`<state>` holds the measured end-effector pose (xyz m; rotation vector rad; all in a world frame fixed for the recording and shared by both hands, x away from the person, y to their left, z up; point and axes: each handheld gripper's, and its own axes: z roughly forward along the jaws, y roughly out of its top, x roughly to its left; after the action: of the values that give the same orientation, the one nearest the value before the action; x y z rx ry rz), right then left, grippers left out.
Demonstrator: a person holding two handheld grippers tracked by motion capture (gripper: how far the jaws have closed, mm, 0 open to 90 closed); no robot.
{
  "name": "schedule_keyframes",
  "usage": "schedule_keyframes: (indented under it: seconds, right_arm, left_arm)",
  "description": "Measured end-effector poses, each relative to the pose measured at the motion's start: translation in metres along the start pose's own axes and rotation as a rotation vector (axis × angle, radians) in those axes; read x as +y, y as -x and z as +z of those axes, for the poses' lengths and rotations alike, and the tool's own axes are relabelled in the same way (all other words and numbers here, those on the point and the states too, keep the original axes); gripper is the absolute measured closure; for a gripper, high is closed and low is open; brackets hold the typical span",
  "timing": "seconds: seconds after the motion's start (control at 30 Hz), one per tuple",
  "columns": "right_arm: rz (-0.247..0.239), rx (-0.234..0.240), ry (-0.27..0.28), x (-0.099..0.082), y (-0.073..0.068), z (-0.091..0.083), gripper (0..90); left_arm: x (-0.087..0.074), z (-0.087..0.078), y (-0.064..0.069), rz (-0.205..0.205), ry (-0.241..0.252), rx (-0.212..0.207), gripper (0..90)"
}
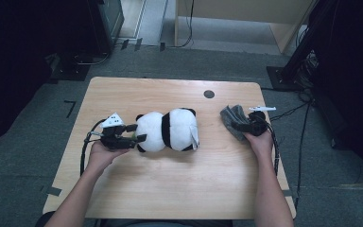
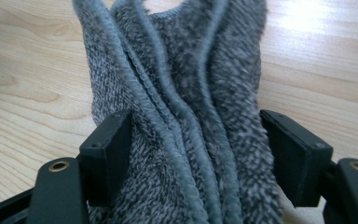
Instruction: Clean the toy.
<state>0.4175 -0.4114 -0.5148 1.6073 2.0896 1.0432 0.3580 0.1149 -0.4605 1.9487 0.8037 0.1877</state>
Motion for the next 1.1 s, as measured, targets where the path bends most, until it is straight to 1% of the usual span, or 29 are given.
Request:
schedule_keyframes:
  seconds: [0.07,0.1,0.13,0.17,0.27,0.33,0.4,0.43,0.47,0.53,0.6,0.67,0.7,0.77,0.83,0.9,0.97,1.0,1.03,1.07,1.1]
  right_arm:
    - [-0.006,-0.004,-0.002,0.000,-0.001,0.000,30.0]
    - [-0.011,-0.005,0.001,0.000,-0.001,0.000,32.0]
    - [-0.014,0.007,0.009,-0.001,-0.001,0.000,34.6]
    - [-0.011,0.009,0.009,-0.001,0.000,0.000,36.1]
    - [-0.010,0.029,0.001,-0.001,-0.001,-0.001,46.6]
    - [-0.005,0.049,-0.003,0.000,0.000,-0.001,49.9]
    - [0.015,0.067,-0.008,0.000,0.001,-0.002,54.5]
    - [0.017,0.068,-0.012,0.000,0.001,-0.003,55.5]
    - [0.013,0.070,-0.016,0.000,0.000,-0.003,59.1]
    - [0.008,0.065,-0.021,0.001,-0.001,-0.004,63.0]
    - [-0.008,0.063,-0.027,0.002,-0.003,-0.005,67.2]
    - [-0.002,0.065,-0.035,0.003,-0.004,-0.006,71.1]
    - [0.001,0.064,-0.039,0.003,-0.004,-0.006,71.6]
    - [0.001,0.063,-0.041,0.004,-0.004,-0.006,72.7]
    - [0.006,0.062,-0.042,0.004,-0.005,-0.007,73.2]
    - [0.006,0.061,-0.043,0.004,-0.005,-0.007,73.2]
    - [0.009,0.062,-0.044,0.004,-0.005,-0.007,72.9]
    - [0.014,0.063,-0.042,0.004,-0.004,-0.007,72.6]
    - [0.019,0.064,-0.043,0.004,-0.004,-0.007,72.4]
    - [0.025,0.067,-0.042,0.003,-0.004,-0.006,72.3]
    - [0.024,0.068,-0.041,0.003,-0.003,-0.006,72.2]
  left_arm:
    - [0.000,0.000,0.001,0.010,0.002,0.010,35.3]
    - [0.000,0.000,0.001,0.009,0.004,0.016,35.3]
    - [0.000,0.001,0.001,0.001,0.007,0.018,35.3]
    - [0.001,0.001,0.001,-0.009,0.010,0.017,35.1]
    - [0.003,0.001,0.002,-0.022,0.026,0.021,35.0]
    - [0.006,0.002,0.001,-0.018,0.011,0.031,31.8]
    - [0.010,0.003,0.001,-0.019,-0.003,0.026,29.2]
    - [0.013,0.003,0.001,-0.010,-0.003,0.022,29.3]
    - [0.014,0.003,0.001,-0.006,0.000,0.019,29.3]
    - [0.016,0.003,0.000,0.002,0.010,0.014,29.1]
    - [0.018,0.005,-0.004,0.001,-0.006,0.012,27.9]
    - [0.017,0.008,-0.007,-0.002,-0.007,0.013,26.5]
    - [0.017,0.010,-0.008,-0.006,-0.009,0.008,25.8]
    - [0.017,0.015,-0.009,-0.006,-0.016,0.012,20.7]
    - [0.014,0.020,-0.008,0.020,-0.020,0.031,19.4]
    - [0.012,0.021,-0.009,0.019,-0.010,0.027,18.2]
    - [0.008,0.022,-0.011,0.019,0.010,0.020,17.6]
    - [0.006,0.024,-0.012,0.012,0.015,0.020,17.1]
    - [0.005,0.025,-0.014,0.002,0.007,0.019,15.5]
    - [0.003,0.028,-0.015,-0.018,-0.005,0.018,11.2]
    - [0.002,0.031,-0.017,-0.051,-0.025,0.006,7.9]
